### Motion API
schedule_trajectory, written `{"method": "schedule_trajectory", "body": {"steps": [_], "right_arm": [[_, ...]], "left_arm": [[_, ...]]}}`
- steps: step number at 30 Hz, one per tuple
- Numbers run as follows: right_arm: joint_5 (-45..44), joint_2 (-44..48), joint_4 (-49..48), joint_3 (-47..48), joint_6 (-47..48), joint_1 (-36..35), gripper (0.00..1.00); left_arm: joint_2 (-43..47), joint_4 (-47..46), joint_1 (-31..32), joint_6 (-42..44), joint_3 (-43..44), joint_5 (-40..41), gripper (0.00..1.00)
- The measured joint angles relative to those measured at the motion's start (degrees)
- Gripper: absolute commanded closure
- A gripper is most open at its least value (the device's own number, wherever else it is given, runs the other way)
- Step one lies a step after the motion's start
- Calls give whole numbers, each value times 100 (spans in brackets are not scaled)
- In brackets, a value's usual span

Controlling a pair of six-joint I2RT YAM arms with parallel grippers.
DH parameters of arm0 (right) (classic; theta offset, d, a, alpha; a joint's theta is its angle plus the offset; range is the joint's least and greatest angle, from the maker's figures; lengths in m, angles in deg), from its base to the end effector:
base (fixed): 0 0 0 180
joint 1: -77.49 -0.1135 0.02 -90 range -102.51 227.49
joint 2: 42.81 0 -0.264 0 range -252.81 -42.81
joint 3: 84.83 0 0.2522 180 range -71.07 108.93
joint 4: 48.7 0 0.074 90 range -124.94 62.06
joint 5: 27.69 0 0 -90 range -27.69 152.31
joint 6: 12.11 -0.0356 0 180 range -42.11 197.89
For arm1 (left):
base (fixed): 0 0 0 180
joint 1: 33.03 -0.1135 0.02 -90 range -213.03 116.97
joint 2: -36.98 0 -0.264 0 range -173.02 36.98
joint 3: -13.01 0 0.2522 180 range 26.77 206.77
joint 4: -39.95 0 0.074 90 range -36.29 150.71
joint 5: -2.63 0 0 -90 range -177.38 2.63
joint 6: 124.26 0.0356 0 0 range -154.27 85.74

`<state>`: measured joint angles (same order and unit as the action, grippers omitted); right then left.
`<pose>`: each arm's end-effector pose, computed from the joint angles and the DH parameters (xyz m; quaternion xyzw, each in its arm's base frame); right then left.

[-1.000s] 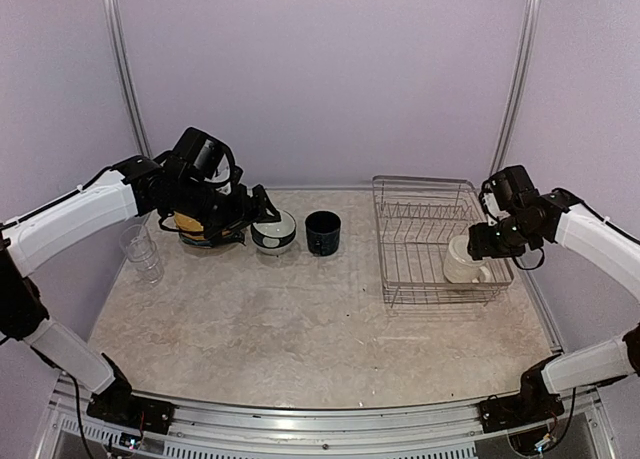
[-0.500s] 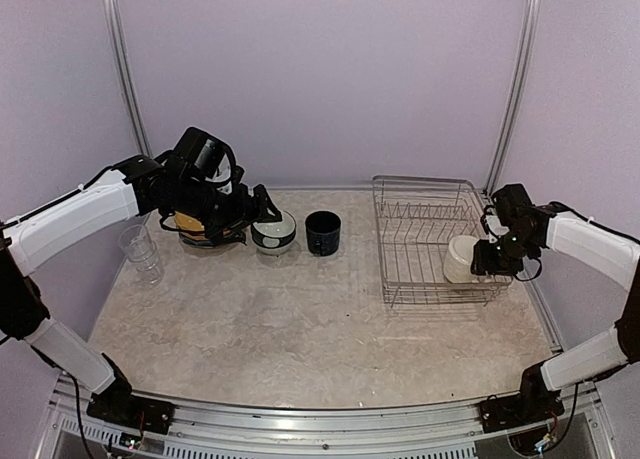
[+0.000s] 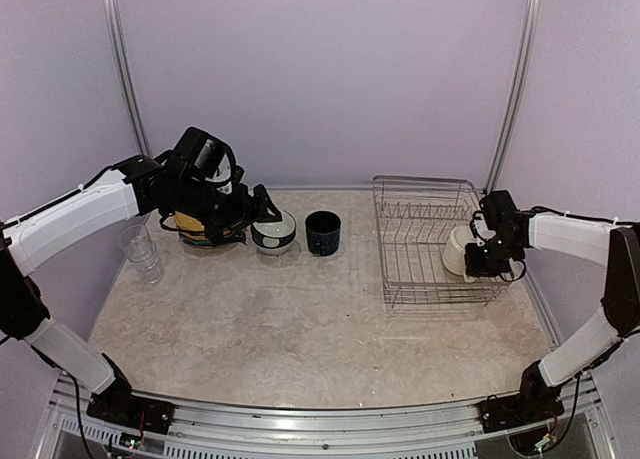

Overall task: Unload the mixed dishes from the dish rack
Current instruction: Adjust the cup at the dish rack.

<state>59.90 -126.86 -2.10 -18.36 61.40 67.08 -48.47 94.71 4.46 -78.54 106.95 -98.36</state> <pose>0.2764 0.0493 0.2013 0.0564 0.9729 0.0320 0.2220 0.2528 -0.2025 0.3352 -0.0191 0.9243 -0.3098 0.2221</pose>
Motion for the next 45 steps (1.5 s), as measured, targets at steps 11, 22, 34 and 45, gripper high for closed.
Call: {"method": "schedule_trajectory", "body": {"steps": [11, 22, 34, 45], "right_arm": [[74, 197, -181, 4, -31, 9, 100], [1517, 1202, -614, 90, -496, 13, 100], [2120, 1045, -1165, -17, -1062, 9, 100], [1687, 767, -260, 358, -542, -271, 98]], "left_arm": [[9, 37, 9, 0, 28, 7, 5], [74, -214, -208, -125, 44, -540, 4], [304, -708, -343, -448, -245, -1211, 5], [310, -752, -343, -503, -323, -1309, 4]]}}
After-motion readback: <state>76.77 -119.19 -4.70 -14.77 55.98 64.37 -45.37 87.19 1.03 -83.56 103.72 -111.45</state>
